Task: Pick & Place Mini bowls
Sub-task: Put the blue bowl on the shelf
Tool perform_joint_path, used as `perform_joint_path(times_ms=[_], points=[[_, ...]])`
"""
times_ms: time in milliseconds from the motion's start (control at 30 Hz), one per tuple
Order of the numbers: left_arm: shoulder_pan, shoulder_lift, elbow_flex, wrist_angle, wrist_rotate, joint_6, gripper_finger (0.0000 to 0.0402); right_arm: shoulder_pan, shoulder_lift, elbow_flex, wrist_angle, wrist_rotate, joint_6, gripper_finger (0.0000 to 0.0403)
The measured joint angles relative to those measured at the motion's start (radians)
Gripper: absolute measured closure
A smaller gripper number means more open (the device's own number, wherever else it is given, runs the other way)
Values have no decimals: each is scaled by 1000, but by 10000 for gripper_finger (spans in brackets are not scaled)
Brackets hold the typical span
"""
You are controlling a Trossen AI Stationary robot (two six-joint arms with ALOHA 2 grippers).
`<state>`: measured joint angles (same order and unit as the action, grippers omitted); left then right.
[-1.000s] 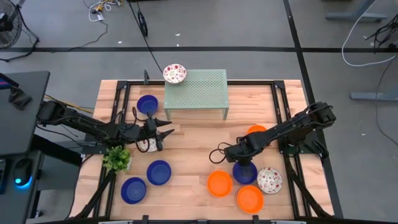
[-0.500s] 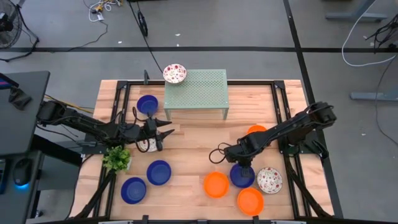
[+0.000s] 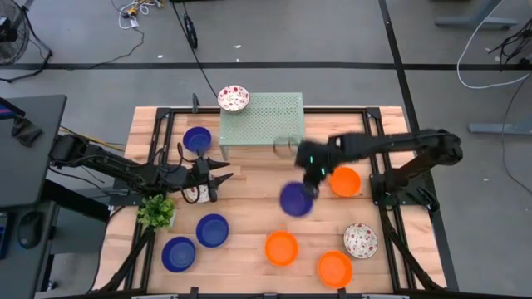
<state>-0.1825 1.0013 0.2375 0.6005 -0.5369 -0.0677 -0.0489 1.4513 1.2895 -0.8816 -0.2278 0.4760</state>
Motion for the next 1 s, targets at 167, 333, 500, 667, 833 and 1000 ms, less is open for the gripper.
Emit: perform_joint_path(times_ms=[167, 333, 500, 667, 833, 1000], points=[[0, 0, 0, 1, 0, 0, 220, -179, 37, 231, -15, 10, 16, 400], [0, 0, 0, 0, 0, 0, 220, -380, 91, 390, -73, 21, 67, 400], [0, 0, 0, 0, 1, 0, 220, -528, 190, 483, -176, 50, 32, 401], [0, 0, 0, 1, 1, 0, 220, -613, 294, 545, -197, 49, 6, 401], [0, 0, 0, 1, 1, 0, 220, -668, 371, 581, -197, 28, 18, 401], [0, 0, 0, 2, 1, 0, 220, -691, 411, 583, -193, 28, 38, 401]])
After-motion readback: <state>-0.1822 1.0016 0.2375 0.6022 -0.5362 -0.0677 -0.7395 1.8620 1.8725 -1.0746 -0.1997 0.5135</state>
